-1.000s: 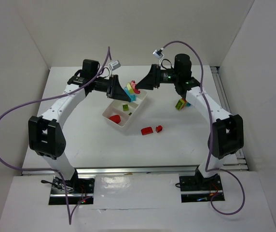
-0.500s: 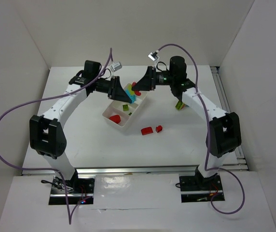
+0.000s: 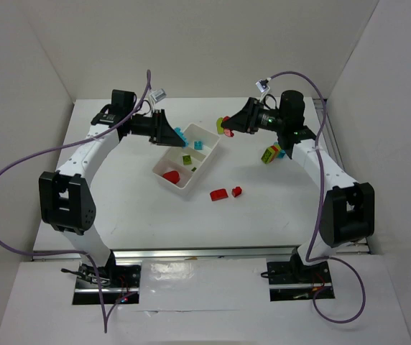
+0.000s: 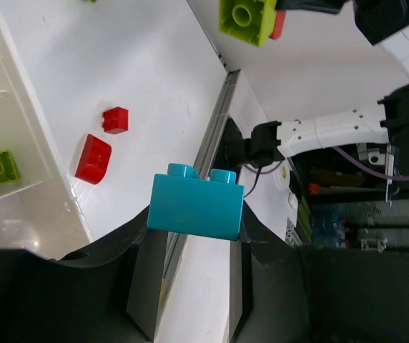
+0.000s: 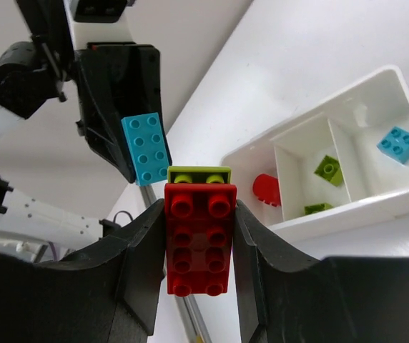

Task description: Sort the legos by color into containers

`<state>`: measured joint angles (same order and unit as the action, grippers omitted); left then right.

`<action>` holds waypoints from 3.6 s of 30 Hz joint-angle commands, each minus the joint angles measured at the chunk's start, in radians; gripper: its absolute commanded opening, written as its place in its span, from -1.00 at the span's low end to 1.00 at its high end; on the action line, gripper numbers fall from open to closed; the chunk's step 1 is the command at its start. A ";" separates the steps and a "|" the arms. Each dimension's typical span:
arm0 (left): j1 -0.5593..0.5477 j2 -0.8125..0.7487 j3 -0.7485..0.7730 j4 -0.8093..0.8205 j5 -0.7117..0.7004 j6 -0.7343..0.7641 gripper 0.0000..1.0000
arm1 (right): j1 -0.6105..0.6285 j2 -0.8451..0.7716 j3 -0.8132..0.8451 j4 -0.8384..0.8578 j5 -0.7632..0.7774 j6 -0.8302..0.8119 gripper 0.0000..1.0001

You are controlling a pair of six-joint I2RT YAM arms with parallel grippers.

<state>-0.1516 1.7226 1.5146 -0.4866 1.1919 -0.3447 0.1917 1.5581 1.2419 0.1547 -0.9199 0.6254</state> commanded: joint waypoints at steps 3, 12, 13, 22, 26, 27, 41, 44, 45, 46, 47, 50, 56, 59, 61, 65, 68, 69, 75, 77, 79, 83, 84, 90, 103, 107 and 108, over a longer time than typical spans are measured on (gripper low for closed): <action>-0.006 0.017 0.044 -0.013 -0.168 -0.043 -1.00 | 0.000 -0.072 -0.016 -0.075 0.107 -0.073 -0.94; -0.069 0.277 0.271 -0.052 -0.463 -0.137 -1.00 | -0.034 -0.147 -0.015 -0.230 0.210 -0.171 -0.94; -0.083 0.310 0.326 -0.052 -0.495 -0.149 -1.00 | -0.034 -0.156 -0.015 -0.230 0.198 -0.171 -0.94; -0.114 0.515 0.532 -0.116 -0.680 -0.112 -0.03 | -0.090 -0.185 -0.030 -0.271 0.177 -0.190 -0.94; -0.132 0.516 0.532 -0.116 -0.658 -0.100 0.62 | -0.090 -0.185 -0.030 -0.271 0.177 -0.181 -0.94; -0.132 0.500 0.532 -0.116 -0.658 -0.100 0.67 | -0.090 -0.185 -0.041 -0.262 0.177 -0.181 -0.94; -0.121 0.097 0.027 0.588 0.028 -0.423 0.74 | -0.100 -0.185 -0.127 -0.190 -0.008 -0.147 -0.94; -0.157 0.097 -0.040 0.798 0.069 -0.519 0.77 | -0.100 -0.194 -0.147 -0.141 -0.091 -0.133 -0.94; -0.178 0.097 -0.053 0.830 0.078 -0.558 0.77 | -0.100 -0.185 -0.147 -0.126 -0.109 -0.121 -0.94; -0.198 0.106 -0.053 0.874 0.089 -0.588 0.77 | -0.100 -0.185 -0.147 -0.094 -0.146 -0.092 -0.94; -0.207 0.120 -0.053 0.894 0.089 -0.599 0.80 | -0.100 -0.185 -0.147 -0.077 -0.158 -0.081 -0.94; -0.245 0.147 0.004 0.832 0.103 -0.550 0.80 | -0.100 -0.185 -0.147 -0.053 -0.181 -0.072 -0.94; -0.279 0.190 0.081 0.665 0.078 -0.434 0.82 | -0.080 -0.185 -0.136 -0.043 -0.237 -0.062 -0.94; -0.289 0.199 0.068 0.759 0.089 -0.496 0.76 | -0.069 -0.185 -0.136 -0.052 -0.237 -0.062 -0.94; -0.307 0.209 0.068 0.787 0.089 -0.505 0.70 | -0.069 -0.176 -0.136 -0.052 -0.237 -0.062 -0.94; -0.327 0.229 0.078 0.854 0.098 -0.565 0.54 | -0.060 -0.167 -0.127 -0.052 -0.237 -0.062 -0.94; -0.327 0.239 0.078 0.942 0.107 -0.617 0.29 | -0.051 -0.167 -0.127 -0.052 -0.237 -0.062 -0.94; -0.327 0.249 0.078 0.951 0.107 -0.637 0.18 | -0.051 -0.167 -0.127 -0.052 -0.237 -0.062 -0.94; -0.327 0.258 0.096 0.898 0.117 -0.600 -1.00 | -0.063 -0.167 -0.117 -0.122 -0.195 -0.119 -0.94; -0.295 0.244 0.087 0.814 0.117 -0.556 -1.00 | -0.092 -0.191 -0.108 -0.187 -0.127 -0.142 -0.94; -0.254 0.235 0.069 0.748 0.092 -0.476 -1.00 | -0.110 -0.210 -0.108 -0.217 -0.073 -0.162 -0.94; -0.187 0.209 0.068 0.475 0.026 -0.328 -1.00 | -0.133 -0.225 -0.117 -0.227 -0.005 -0.162 -0.94; -0.175 0.209 0.078 0.433 0.012 -0.297 -1.00 | -0.133 -0.225 -0.117 -0.227 -0.005 -0.162 -0.94; -0.114 0.210 0.179 0.098 -0.341 -0.156 -1.00 | -0.124 -0.216 -0.127 -0.246 0.094 -0.153 -0.94; -0.167 0.287 0.256 -0.178 -0.985 -0.152 -1.00 | -0.106 -0.193 -0.116 -0.277 0.170 -0.176 -0.92; -0.178 0.308 0.268 -0.197 -0.996 -0.162 -1.00 | -0.097 -0.184 -0.116 -0.277 0.170 -0.176 -0.92; -0.190 0.321 0.268 -0.198 -1.015 -0.162 -1.00 | -0.086 -0.184 -0.116 -0.277 0.170 -0.176 -0.92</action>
<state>-0.3248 2.0197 1.7313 -0.6506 0.2481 -0.5217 0.0868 1.3701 1.0924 -0.1204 -0.7612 0.4690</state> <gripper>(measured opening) 0.418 0.444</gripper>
